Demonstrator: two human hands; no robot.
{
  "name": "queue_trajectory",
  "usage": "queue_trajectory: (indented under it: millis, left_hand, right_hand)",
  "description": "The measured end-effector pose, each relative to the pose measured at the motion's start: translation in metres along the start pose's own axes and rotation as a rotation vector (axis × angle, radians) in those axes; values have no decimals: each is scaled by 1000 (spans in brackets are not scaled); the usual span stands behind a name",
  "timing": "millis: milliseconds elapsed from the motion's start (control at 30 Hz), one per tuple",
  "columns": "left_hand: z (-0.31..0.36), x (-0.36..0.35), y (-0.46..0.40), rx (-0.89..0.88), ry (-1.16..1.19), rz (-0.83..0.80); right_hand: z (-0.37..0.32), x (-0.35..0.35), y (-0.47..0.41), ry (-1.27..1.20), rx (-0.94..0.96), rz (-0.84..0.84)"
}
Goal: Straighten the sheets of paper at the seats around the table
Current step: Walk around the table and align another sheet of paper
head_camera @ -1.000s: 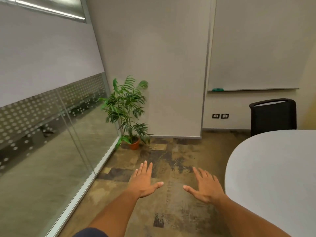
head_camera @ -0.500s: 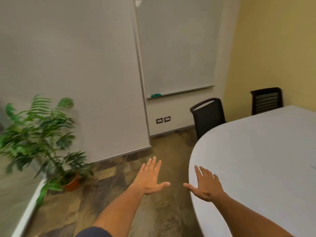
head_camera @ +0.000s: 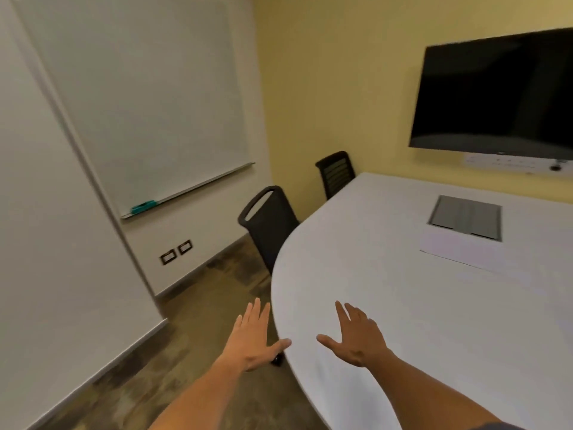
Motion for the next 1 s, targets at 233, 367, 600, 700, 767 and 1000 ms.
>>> queue_trajectory:
  millis: [233,367,600,700,767,1000]
  left_hand:
    - [66,-14,-97,-195,-74,-81]
    - [107,-17,-148,-290,-136,-127]
    - [182,-28,-217,-496,-273,-188]
    - [201,-36,-243,-551,-267,-218]
    - [211,-44,-265,-593,-288,-245]
    - [251,-69,-346,-896,-410,-285]
  right_hand:
    - [79,18,-37,-43,-193,12]
    - [122,29,-57,-55,-266,17]
    - [194,31,-75,17,-317,-48]
    - [209,29,-78,-3,-384,-49]
    - [219,24,-79,-32,-434,-74]
    - [242,10,-100,-75,-590,-150]
Point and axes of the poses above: each hand's wrist, its own y-axis away from the middle knuckle, its own x-axis out of the back of the hand, z = x × y, the point moved 4 cm from there along -y, towards the middle knuckle, and after that the axes turned 2 degrees about -y, right-handed, at the moved point
